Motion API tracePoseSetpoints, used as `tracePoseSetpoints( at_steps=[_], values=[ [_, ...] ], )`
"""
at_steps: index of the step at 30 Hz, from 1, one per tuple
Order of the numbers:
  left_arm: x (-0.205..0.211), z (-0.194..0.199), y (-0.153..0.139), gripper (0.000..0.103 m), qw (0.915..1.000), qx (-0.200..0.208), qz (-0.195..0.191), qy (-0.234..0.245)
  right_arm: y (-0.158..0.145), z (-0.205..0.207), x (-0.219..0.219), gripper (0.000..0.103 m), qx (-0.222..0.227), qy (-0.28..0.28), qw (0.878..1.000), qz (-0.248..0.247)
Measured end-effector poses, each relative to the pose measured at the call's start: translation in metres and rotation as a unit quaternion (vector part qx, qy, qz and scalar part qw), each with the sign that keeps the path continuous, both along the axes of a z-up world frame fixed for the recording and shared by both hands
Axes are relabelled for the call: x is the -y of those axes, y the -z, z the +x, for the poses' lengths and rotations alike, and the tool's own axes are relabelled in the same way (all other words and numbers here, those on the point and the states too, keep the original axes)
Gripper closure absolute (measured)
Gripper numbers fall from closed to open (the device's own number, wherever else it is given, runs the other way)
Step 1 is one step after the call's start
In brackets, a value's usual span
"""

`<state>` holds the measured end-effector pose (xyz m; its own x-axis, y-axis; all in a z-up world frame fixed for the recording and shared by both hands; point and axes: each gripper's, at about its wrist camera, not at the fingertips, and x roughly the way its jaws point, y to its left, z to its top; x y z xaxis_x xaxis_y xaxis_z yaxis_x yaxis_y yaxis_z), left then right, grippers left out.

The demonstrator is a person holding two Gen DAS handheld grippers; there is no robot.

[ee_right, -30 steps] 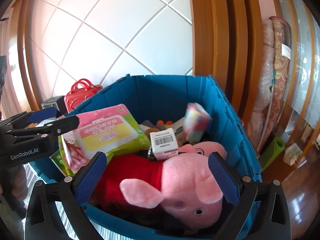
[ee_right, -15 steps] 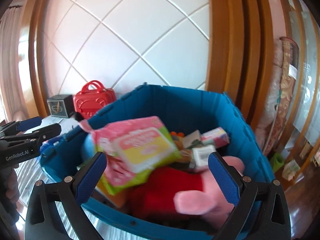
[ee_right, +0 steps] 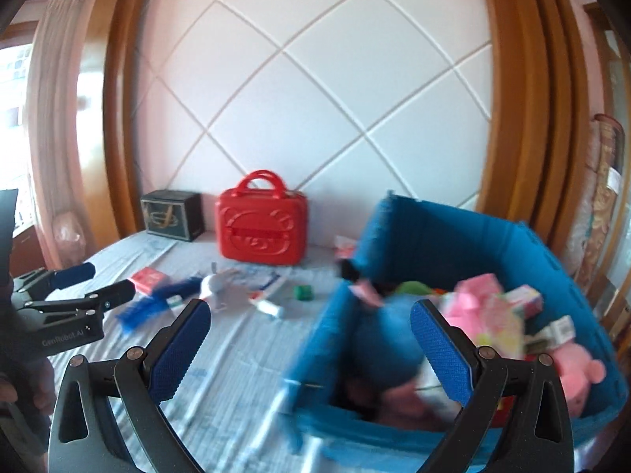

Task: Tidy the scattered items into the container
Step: 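Withdraw both tools from the bin back over the bed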

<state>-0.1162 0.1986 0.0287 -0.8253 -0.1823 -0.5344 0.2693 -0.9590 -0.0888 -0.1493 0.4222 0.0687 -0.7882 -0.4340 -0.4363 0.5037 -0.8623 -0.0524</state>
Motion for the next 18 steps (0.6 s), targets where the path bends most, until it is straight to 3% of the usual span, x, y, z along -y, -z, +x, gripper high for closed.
tracePoseSetpoints(
  at_steps=[4, 9, 18],
  values=[
    [0.066, 0.018, 0.023, 0.026, 0.9992, 0.020, 0.010, -0.034, 0.013, 0.020, 0.055, 0.000, 0.009, -0.016, 1.000, 0.009],
    [0.126, 0.025, 0.061, 0.026, 0.9951, 0.059, 0.035, -0.071, 0.044, 0.022, 0.098, 0.000, 0.052, -0.026, 0.998, 0.039],
    [0.157, 0.015, 0.107, 0.026, 0.9855, 0.114, 0.053, -0.114, 0.095, -0.009, 0.134, 0.000, 0.111, -0.075, 0.988, 0.076]
  ],
)
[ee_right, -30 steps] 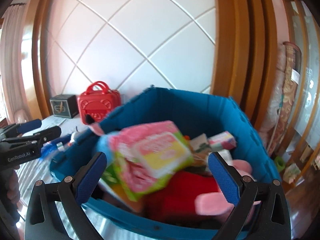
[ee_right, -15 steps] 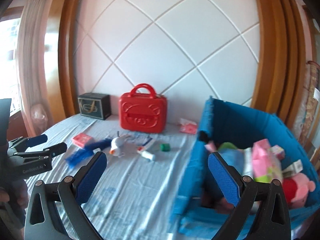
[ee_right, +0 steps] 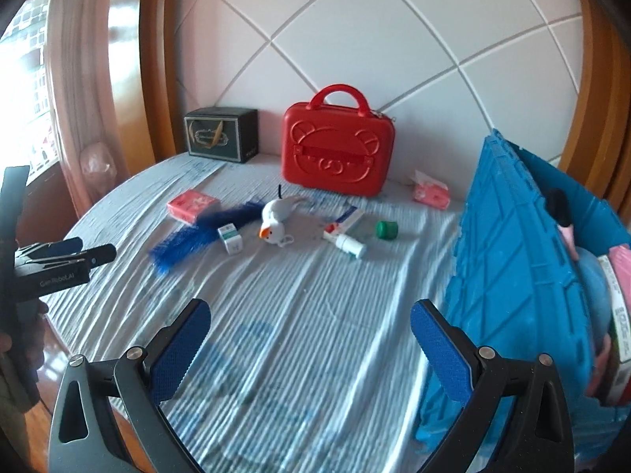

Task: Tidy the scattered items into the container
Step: 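Withdraw both tools from the bin back over the bed, then grasp the green-white medicine box with the left tool while the right tool grasps the white plush goose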

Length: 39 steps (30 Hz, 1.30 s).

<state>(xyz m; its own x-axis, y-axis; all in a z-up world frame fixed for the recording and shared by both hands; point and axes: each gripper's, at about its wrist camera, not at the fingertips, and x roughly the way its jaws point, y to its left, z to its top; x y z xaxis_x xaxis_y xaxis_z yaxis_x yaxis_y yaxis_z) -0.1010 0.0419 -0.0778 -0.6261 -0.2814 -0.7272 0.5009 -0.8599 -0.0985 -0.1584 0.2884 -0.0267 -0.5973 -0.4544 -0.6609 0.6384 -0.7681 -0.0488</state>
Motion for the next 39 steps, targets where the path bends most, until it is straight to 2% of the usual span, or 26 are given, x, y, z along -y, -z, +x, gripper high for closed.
tracePoseSetpoints(
  at_steps=[5, 10, 13, 16, 19, 22, 27, 33, 36, 39],
  values=[
    [0.001, -0.024, 0.012, 0.026, 0.9990, 0.037, -0.014, -0.020, 0.025, -0.049, 0.011, 0.000, 0.052, -0.026, 0.998, -0.020],
    [0.005, -0.049, 0.039, 0.026, 0.9975, 0.068, 0.008, -0.019, 0.062, -0.094, 0.021, 0.000, 0.111, -0.024, 0.993, -0.022],
    [0.010, -0.067, 0.054, 0.026, 0.9967, 0.074, 0.018, -0.028, 0.079, -0.114, 0.028, 0.000, 0.145, -0.029, 0.989, -0.031],
    [0.018, -0.093, 0.069, 0.026, 0.9954, 0.086, 0.037, -0.023, 0.094, -0.132, 0.040, 0.000, 0.154, -0.022, 0.988, -0.022],
    [0.026, -0.120, 0.083, 0.026, 0.9941, 0.098, 0.037, -0.027, 0.107, -0.146, 0.057, 0.000, 0.165, -0.013, 0.986, -0.021],
    [0.037, -0.150, 0.098, 0.026, 0.9935, 0.097, 0.050, -0.031, 0.120, -0.165, 0.081, 0.000, 0.179, -0.011, 0.984, -0.011],
    [0.052, -0.208, 0.125, 0.026, 0.9917, 0.097, 0.080, -0.030, 0.138, -0.190, 0.118, 0.000, 0.177, -0.001, 0.984, 0.022],
    [0.069, -0.259, 0.164, 0.026, 0.9885, 0.107, 0.102, -0.033, 0.158, -0.234, 0.155, 0.000, 0.188, 0.017, 0.982, 0.029],
    [0.080, -0.271, 0.182, 0.026, 0.9876, 0.126, 0.088, -0.034, 0.170, -0.255, 0.179, 0.000, 0.192, 0.016, 0.981, 0.035],
    [0.091, -0.271, 0.195, 0.032, 0.9883, 0.138, 0.059, -0.025, 0.186, -0.269, 0.208, 0.000, 0.199, -0.001, 0.979, 0.043]
  ],
)
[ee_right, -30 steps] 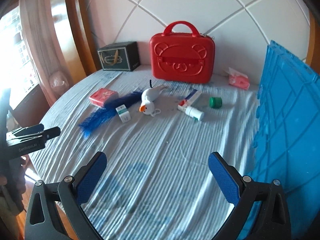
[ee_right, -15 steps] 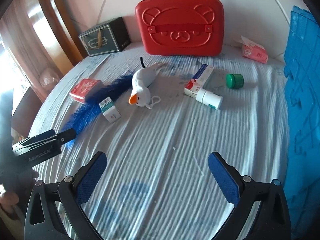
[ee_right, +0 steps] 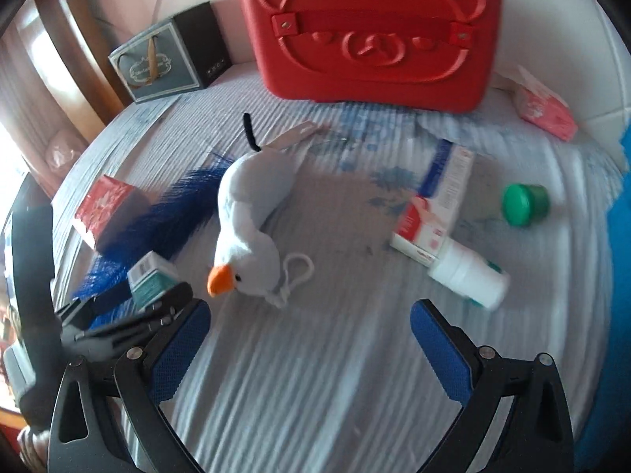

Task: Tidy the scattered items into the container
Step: 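Grasp the green-white medicine box with the left tool while the right tool grasps the white plush goose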

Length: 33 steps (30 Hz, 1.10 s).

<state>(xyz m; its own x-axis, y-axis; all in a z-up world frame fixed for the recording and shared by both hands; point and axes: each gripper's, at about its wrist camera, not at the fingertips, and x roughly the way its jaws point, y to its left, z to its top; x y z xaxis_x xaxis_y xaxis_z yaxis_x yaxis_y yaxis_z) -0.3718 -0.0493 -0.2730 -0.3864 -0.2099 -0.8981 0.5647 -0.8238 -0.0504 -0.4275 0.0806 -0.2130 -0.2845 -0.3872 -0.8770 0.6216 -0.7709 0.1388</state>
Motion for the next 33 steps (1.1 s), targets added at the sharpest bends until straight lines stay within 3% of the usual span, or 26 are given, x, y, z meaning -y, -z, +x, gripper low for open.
tracePoseSetpoints(
  at_steps=[2, 8, 14, 22, 25, 27, 28, 30, 31, 33],
  values=[
    [0.006, 0.005, 0.001, 0.033, 0.9997, -0.004, -0.022, 0.011, 0.011, -0.005, 0.019, 0.000, 0.002, -0.018, 1.000, 0.003],
    [0.015, 0.012, 0.002, 0.033, 0.9983, -0.031, -0.040, 0.029, 0.050, -0.011, 0.066, 0.000, 0.002, -0.064, 0.998, 0.022],
    [0.014, 0.014, 0.004, 0.030, 0.9973, -0.047, -0.050, 0.025, 0.059, -0.008, 0.058, 0.000, -0.042, -0.049, 0.998, -0.013],
    [0.010, 0.009, 0.005, 0.023, 0.9973, -0.047, -0.052, 0.021, 0.064, -0.010, 0.044, 0.000, -0.043, -0.055, 0.997, -0.033],
    [0.010, 0.010, 0.006, 0.024, 0.9973, -0.048, -0.052, 0.018, 0.059, -0.007, 0.052, 0.011, -0.048, -0.065, 0.996, -0.036],
    [0.008, 0.012, 0.005, 0.033, 0.9973, -0.047, -0.051, 0.024, 0.058, -0.005, 0.054, 0.027, -0.051, -0.071, 0.996, -0.030],
    [0.006, 0.012, 0.003, 0.044, 0.9973, -0.046, -0.050, 0.030, 0.057, -0.004, 0.056, 0.032, -0.058, -0.073, 0.995, -0.023],
    [0.003, 0.015, 0.001, 0.058, 0.9974, -0.042, -0.043, 0.040, 0.056, -0.003, 0.057, 0.051, -0.068, -0.071, 0.995, -0.004],
    [0.001, 0.017, 0.000, 0.064, 0.9975, -0.039, -0.042, 0.040, 0.055, -0.002, 0.057, 0.056, -0.072, -0.070, 0.995, 0.005],
    [0.000, 0.022, -0.001, 0.067, 0.9978, -0.032, -0.042, 0.039, 0.053, 0.001, 0.054, 0.056, -0.067, -0.069, 0.995, 0.006]
  ],
)
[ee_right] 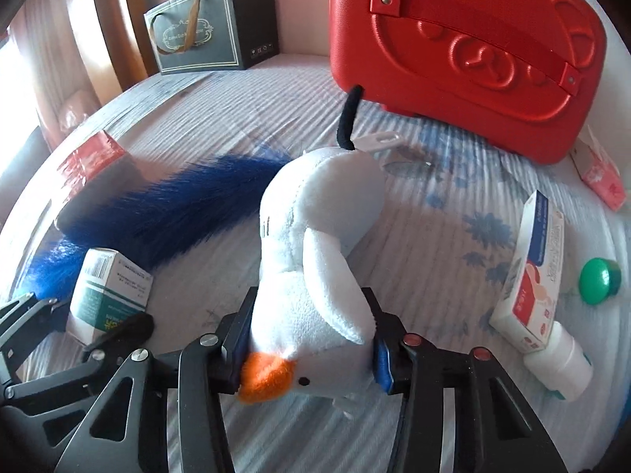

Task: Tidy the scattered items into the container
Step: 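Grasp the green-white medicine box with the left tool while the right tool grasps the white plush goose, then carry the medicine box and plush goose into the blue bin and release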

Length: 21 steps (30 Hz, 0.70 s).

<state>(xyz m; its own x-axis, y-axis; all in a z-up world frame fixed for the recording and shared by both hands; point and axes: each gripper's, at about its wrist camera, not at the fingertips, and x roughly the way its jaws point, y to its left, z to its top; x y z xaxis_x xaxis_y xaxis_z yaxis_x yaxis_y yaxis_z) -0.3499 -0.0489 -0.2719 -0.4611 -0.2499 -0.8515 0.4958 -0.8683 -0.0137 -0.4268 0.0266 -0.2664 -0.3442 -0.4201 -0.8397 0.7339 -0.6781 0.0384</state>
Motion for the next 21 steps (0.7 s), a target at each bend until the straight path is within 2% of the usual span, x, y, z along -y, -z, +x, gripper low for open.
tracePoseSetpoints(
  at_steps=[4, 10, 21],
  values=[
    [-0.007, 0.014, -0.014, 0.067, 0.9999, -0.008, -0.007, 0.007, -0.008, 0.013, -0.013, 0.056, 0.014, -0.011, 1.000, -0.008],
    [-0.017, 0.042, -0.049, 0.067, 0.9991, -0.041, 0.003, 0.012, -0.039, 0.043, -0.040, 0.056, 0.012, -0.013, 0.999, -0.031],
    [-0.045, 0.091, -0.129, 0.067, 0.9922, -0.113, -0.037, 0.037, -0.124, 0.102, -0.093, 0.056, -0.044, 0.010, 0.996, -0.078]
  ],
)
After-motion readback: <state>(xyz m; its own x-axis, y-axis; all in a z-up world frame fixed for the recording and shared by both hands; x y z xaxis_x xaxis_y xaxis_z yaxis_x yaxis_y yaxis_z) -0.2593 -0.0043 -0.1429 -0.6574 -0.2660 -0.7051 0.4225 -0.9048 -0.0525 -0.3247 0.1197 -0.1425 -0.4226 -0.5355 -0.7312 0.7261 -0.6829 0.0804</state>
